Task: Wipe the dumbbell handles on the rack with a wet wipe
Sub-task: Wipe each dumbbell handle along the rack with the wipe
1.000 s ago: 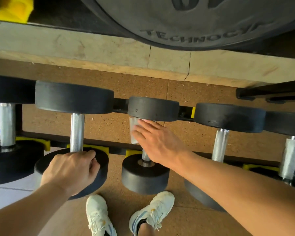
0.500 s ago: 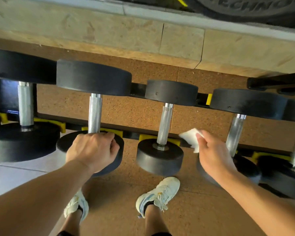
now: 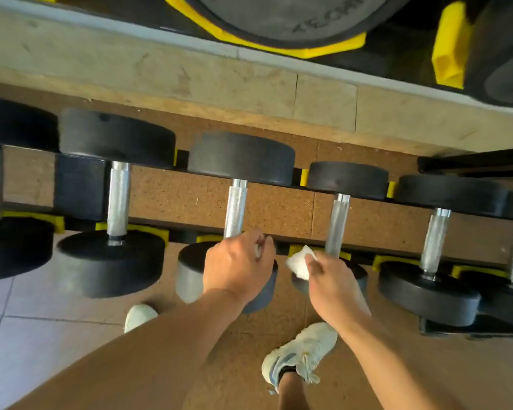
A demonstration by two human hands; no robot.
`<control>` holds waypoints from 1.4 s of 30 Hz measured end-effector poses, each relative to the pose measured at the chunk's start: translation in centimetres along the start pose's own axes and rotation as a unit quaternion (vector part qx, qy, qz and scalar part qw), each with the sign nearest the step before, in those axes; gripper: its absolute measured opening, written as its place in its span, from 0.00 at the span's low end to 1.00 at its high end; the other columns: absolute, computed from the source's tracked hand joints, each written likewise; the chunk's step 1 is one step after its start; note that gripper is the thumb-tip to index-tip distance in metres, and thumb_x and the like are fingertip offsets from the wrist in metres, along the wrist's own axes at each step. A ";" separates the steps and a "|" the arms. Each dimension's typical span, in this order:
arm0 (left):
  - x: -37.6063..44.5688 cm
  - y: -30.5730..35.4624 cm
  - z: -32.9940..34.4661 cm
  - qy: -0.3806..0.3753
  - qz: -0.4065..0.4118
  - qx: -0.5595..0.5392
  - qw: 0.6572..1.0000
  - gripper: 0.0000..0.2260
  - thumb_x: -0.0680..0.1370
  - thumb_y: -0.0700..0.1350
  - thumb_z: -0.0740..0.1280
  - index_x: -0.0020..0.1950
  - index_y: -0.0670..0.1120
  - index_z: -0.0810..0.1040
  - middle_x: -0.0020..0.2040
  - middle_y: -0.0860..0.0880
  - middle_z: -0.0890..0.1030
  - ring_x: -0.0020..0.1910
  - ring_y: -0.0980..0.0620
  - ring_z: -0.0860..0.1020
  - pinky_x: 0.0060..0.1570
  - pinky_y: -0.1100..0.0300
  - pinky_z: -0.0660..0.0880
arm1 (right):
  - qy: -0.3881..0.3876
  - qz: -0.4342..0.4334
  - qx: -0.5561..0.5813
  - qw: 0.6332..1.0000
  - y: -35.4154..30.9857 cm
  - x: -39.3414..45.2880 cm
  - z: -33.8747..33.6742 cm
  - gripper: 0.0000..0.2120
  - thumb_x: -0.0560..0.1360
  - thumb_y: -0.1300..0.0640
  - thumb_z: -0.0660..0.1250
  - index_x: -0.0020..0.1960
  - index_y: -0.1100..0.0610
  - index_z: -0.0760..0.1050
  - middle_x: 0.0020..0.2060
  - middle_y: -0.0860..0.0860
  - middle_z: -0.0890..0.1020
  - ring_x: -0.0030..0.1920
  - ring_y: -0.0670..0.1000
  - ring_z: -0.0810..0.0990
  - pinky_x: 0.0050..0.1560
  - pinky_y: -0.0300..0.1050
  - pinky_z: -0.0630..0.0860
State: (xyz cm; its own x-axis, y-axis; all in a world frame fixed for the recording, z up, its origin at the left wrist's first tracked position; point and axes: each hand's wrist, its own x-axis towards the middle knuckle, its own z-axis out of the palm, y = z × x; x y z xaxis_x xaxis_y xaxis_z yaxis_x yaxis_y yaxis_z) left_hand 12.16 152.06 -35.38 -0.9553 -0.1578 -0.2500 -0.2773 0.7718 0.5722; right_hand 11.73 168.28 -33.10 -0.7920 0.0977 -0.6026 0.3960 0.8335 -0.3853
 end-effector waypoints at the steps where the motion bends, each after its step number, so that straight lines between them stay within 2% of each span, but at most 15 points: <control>1: -0.4 -0.7 -0.9 0.010 -0.012 -0.045 0.999 0.13 0.79 0.55 0.62 0.38 0.51 0.75 0.29 0.55 0.76 0.28 0.52 0.76 0.28 0.60 0.72 | 0.007 0.014 0.113 0.993 -2.0 -0.9 0.6 0.16 0.85 0.50 0.56 0.41 0.51 0.73 0.32 0.48 0.77 0.32 0.47 0.74 0.33 0.46 0.69; 3: -1.5 -3.1 -3.3 0.016 -0.023 -0.085 0.996 0.13 0.79 0.56 0.60 0.38 0.52 0.74 0.30 0.56 0.76 0.28 0.56 0.75 0.27 0.63 0.68 | 0.057 0.033 0.258 0.964 -5.5 -2.0 1.8 0.15 0.84 0.47 0.58 0.42 0.50 0.76 0.31 0.47 0.78 0.34 0.46 0.77 0.36 0.44 0.72; 5: -2.6 -5.8 -6.3 0.009 -0.023 -0.091 0.996 0.14 0.79 0.57 0.60 0.37 0.52 0.74 0.29 0.56 0.75 0.28 0.57 0.74 0.28 0.63 0.68 | 0.120 -0.033 0.248 0.961 -8.5 -2.6 2.8 0.10 0.83 0.47 0.60 0.51 0.45 0.79 0.40 0.43 0.82 0.43 0.43 0.81 0.43 0.43 0.78; 8: -2.7 -9.0 -9.8 -0.011 -0.069 -0.103 0.992 0.13 0.80 0.56 0.61 0.38 0.54 0.74 0.29 0.55 0.76 0.30 0.57 0.75 0.32 0.60 0.72 | 0.178 -0.278 0.057 0.942 -11.9 -1.6 3.7 0.17 0.79 0.63 0.66 0.64 0.50 0.79 0.60 0.44 0.82 0.62 0.42 0.79 0.63 0.41 0.76; 11: -1.7 -10.2 -10.0 -0.034 -0.133 -0.111 0.984 0.12 0.80 0.58 0.60 0.40 0.56 0.75 0.33 0.56 0.78 0.34 0.59 0.76 0.33 0.61 0.71 | 0.128 -0.451 -0.250 0.847 -12.7 3.2 4.3 0.31 0.66 0.72 0.74 0.68 0.58 0.77 0.68 0.54 0.78 0.70 0.52 0.74 0.69 0.54 0.73; 17: 1.2 -8.5 -5.6 -0.045 -0.257 -0.136 0.956 0.11 0.81 0.57 0.59 0.48 0.54 0.76 0.40 0.54 0.79 0.40 0.54 0.77 0.40 0.57 0.73 | 0.016 -0.403 -0.438 0.803 -12.3 7.6 4.9 0.31 0.76 0.67 0.64 0.78 0.55 0.62 0.78 0.51 0.61 0.80 0.53 0.52 0.79 0.50 0.53; 20: 2.3 -8.2 -3.7 -0.010 -0.322 -0.150 0.935 0.10 0.81 0.56 0.57 0.49 0.53 0.76 0.45 0.49 0.81 0.45 0.46 0.78 0.47 0.52 0.75 | -0.017 -0.377 -0.417 0.827 -12.7 7.2 7.0 0.19 0.78 0.60 0.64 0.68 0.53 0.74 0.67 0.53 0.75 0.75 0.55 0.64 0.71 0.47 0.68; 24: 2.0 -8.4 -1.8 0.083 -0.393 -0.175 0.899 0.14 0.83 0.53 0.53 0.51 0.48 0.76 0.52 0.41 0.81 0.53 0.38 0.77 0.48 0.51 0.67 | -0.137 -0.351 -0.318 0.870 -11.7 4.7 7.8 0.09 0.81 0.55 0.59 0.51 0.52 0.78 0.44 0.50 0.82 0.49 0.52 0.81 0.47 0.47 0.77; 26: 1.8 -8.6 -1.3 0.124 -0.405 -0.201 0.883 0.16 0.84 0.52 0.53 0.55 0.45 0.77 0.51 0.42 0.80 0.52 0.40 0.76 0.48 0.53 0.63 | -0.184 -0.304 -0.197 0.914 -11.1 4.2 6.6 0.10 0.83 0.52 0.58 0.51 0.50 0.78 0.43 0.49 0.82 0.43 0.50 0.80 0.43 0.49 0.76; 28: 1.7 -8.7 -1.1 0.131 -0.404 -0.212 0.880 0.15 0.84 0.52 0.53 0.54 0.46 0.76 0.44 0.47 0.77 0.46 0.45 0.74 0.47 0.54 0.64 | -0.136 -0.281 -0.152 0.938 -10.7 4.0 5.0 0.12 0.84 0.52 0.57 0.62 0.48 0.77 0.53 0.49 0.83 0.49 0.49 0.80 0.47 0.46 0.77; 31: 1.8 -8.5 -1.2 0.133 -0.415 -0.225 0.871 0.13 0.83 0.51 0.54 0.49 0.46 0.74 0.35 0.53 0.72 0.40 0.48 0.71 0.45 0.53 0.63 | 0.029 -0.437 -0.199 0.877 -11.1 5.1 3.8 0.22 0.80 0.66 0.60 0.72 0.54 0.72 0.67 0.52 0.78 0.67 0.52 0.77 0.68 0.45 0.72; 33: 1.9 -8.2 -1.2 0.132 -0.418 -0.220 0.871 0.12 0.83 0.50 0.54 0.48 0.47 0.74 0.35 0.54 0.70 0.41 0.46 0.71 0.45 0.53 0.63 | 0.040 -0.529 -0.292 0.796 -11.5 7.1 3.7 0.24 0.77 0.68 0.56 0.72 0.59 0.71 0.71 0.55 0.74 0.73 0.54 0.70 0.75 0.48 0.61; 36: 1.9 -8.2 -1.2 0.136 -0.416 -0.218 0.872 0.12 0.82 0.51 0.55 0.49 0.47 0.75 0.36 0.52 0.72 0.42 0.46 0.71 0.46 0.53 0.63 | -0.009 -0.519 -0.414 0.748 -11.0 9.4 4.0 0.26 0.78 0.63 0.47 0.73 0.59 0.70 0.73 0.56 0.71 0.77 0.56 0.62 0.79 0.52 0.51; 39: 2.0 -8.3 -1.1 0.136 -0.413 -0.214 0.875 0.12 0.82 0.50 0.55 0.49 0.46 0.75 0.37 0.50 0.72 0.42 0.45 0.70 0.46 0.53 0.63 | -0.058 -0.501 -0.434 0.746 -9.0 8.6 5.1 0.24 0.77 0.62 0.51 0.68 0.58 0.76 0.70 0.56 0.75 0.74 0.55 0.68 0.78 0.52 0.56; 42: 1.9 -8.2 -1.3 0.134 -0.406 -0.210 0.879 0.12 0.82 0.50 0.55 0.49 0.46 0.75 0.39 0.49 0.72 0.42 0.45 0.69 0.46 0.54 0.62 | -0.191 -0.447 -0.312 0.816 -8.3 5.8 5.1 0.16 0.81 0.59 0.58 0.63 0.50 0.80 0.60 0.49 0.82 0.63 0.51 0.78 0.61 0.52 0.76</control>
State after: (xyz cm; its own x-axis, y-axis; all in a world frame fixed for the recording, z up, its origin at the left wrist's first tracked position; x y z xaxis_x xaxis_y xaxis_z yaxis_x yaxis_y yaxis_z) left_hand 12.47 144.59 -39.57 -0.3999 -0.7343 -0.5485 -0.8384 0.0514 0.5426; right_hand 6.24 159.16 -36.92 -0.3843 -0.7791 -0.4952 -0.6700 0.6045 -0.4310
